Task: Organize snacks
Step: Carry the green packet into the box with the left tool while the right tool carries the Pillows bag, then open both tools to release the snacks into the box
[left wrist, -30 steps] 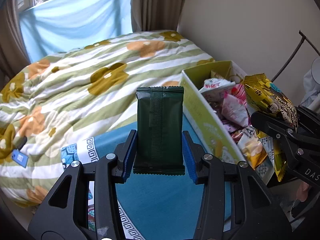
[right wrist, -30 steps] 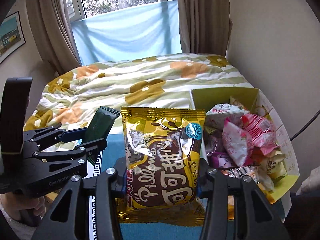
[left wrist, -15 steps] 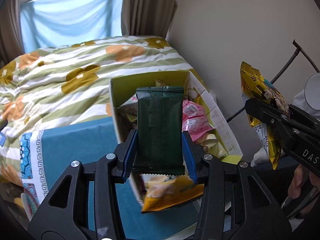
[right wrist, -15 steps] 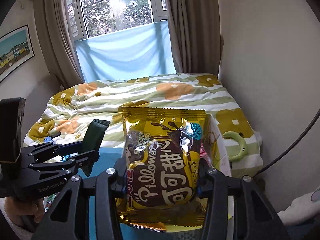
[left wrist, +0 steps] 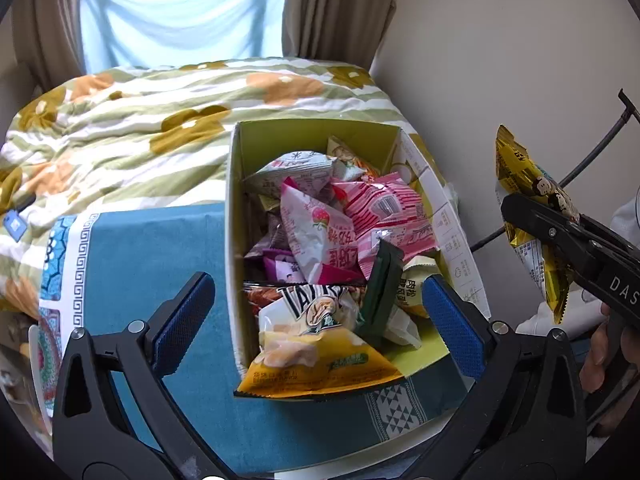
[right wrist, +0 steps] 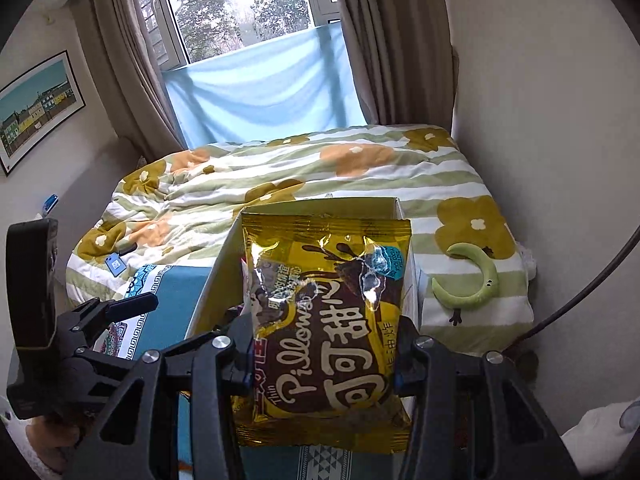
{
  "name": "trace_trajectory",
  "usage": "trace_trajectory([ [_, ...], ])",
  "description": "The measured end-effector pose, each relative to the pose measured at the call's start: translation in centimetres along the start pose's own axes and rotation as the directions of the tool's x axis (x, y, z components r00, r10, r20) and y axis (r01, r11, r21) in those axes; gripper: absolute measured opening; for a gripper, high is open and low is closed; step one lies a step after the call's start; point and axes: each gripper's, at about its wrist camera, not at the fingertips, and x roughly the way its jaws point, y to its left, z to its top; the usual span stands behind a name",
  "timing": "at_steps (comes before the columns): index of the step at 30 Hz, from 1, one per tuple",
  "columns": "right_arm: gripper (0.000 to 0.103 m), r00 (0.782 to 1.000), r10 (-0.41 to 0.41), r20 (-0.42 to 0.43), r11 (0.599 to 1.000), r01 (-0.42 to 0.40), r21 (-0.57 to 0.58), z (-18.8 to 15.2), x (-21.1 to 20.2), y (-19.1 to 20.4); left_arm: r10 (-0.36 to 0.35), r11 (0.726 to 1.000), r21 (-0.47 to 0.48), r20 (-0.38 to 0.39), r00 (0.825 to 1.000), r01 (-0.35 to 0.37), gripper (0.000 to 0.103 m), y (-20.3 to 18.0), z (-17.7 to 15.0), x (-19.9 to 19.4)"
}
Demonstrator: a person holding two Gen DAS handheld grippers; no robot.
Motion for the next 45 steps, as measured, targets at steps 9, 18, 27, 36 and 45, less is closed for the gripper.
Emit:
trace_trajectory([
  [9, 0.044, 0.998, 0.058, -0.023, 0.998, -0.059, -0.039, 1.8, 2.0, -0.4, 0.064, 0.998, -0.027, -0.004, 0.998, -0.064, 0.103, 1.0, 0.1, -0.2],
  [18, 0.050, 0.983, 0.126, -0.135, 0.987, -0.138, -0.088, 3.3, 7.2, 1.7, 0.159, 0.987, -0.034, 0.003, 0.987, -0.159, 0.103, 2.7, -0.8, -1.1],
  [27, 0.098, 0.987, 0.067, -0.149, 0.994, -0.079, -0.072, -0.4, 6.4, 2.0, 0.157, 0.986, -0.055, 0.036, 0.987, -0.155, 0.102, 5.3, -2.6, -3.7],
  [36, 0.098, 0.998, 0.016, -0.059, 0.998, -0.020, -0.064, -1.4, 0.6, 4.5, 0.186, 0.983, -0.027, 0.130, 0.974, -0.184, 0.103, 7.0, -4.3, -10.9],
  [45, 0.098, 0.995, -0.046, 0.086, 0.993, 0.055, -0.106, -2.7, -7.2, 10.6, 0.238, 0.971, -0.067, 0.315, 0.919, -0.228, 0.103, 9.2, -7.6, -20.9],
])
